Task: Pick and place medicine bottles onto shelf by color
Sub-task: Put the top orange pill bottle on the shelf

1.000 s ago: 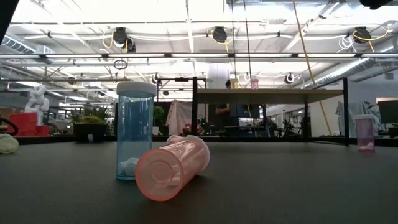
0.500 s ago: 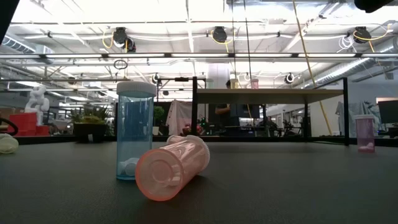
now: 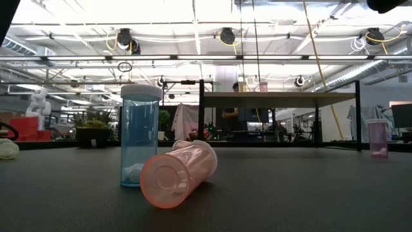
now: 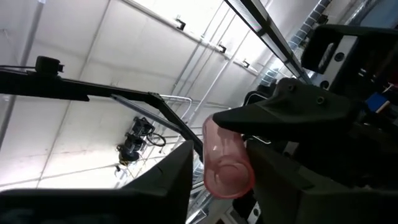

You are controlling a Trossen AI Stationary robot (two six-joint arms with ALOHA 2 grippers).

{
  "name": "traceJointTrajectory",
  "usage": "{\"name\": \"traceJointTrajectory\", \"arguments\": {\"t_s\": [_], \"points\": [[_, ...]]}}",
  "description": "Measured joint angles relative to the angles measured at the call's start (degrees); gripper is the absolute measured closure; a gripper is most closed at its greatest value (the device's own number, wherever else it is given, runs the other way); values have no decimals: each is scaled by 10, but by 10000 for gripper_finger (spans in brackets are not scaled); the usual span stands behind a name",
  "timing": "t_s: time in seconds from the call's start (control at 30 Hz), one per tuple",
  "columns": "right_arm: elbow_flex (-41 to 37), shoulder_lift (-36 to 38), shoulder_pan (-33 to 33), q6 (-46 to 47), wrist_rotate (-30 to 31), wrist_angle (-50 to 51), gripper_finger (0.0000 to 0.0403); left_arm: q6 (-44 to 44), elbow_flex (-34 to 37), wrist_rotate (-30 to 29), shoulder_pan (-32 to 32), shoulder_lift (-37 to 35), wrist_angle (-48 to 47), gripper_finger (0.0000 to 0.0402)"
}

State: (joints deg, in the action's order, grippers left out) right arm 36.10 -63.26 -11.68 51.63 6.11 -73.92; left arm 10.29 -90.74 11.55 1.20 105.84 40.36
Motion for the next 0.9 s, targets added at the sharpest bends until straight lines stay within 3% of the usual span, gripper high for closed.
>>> {"name": "traceJointTrajectory", "arguments": {"t_s": [0.23,0.47,0.73,0.9], "points": [[0,21,0,-35,14,53,215,-19,0,-36,-1,-39,-122,284],[0,105,0,-120,60,289,209,25,0,-113,5,-117,-349,284],[0,128,42,-146,41,336,209,15,0,-140,8,-137,-386,284],[16,159,55,-207,47,432,209,12,0,-173,9,-153,-489,284]]}}
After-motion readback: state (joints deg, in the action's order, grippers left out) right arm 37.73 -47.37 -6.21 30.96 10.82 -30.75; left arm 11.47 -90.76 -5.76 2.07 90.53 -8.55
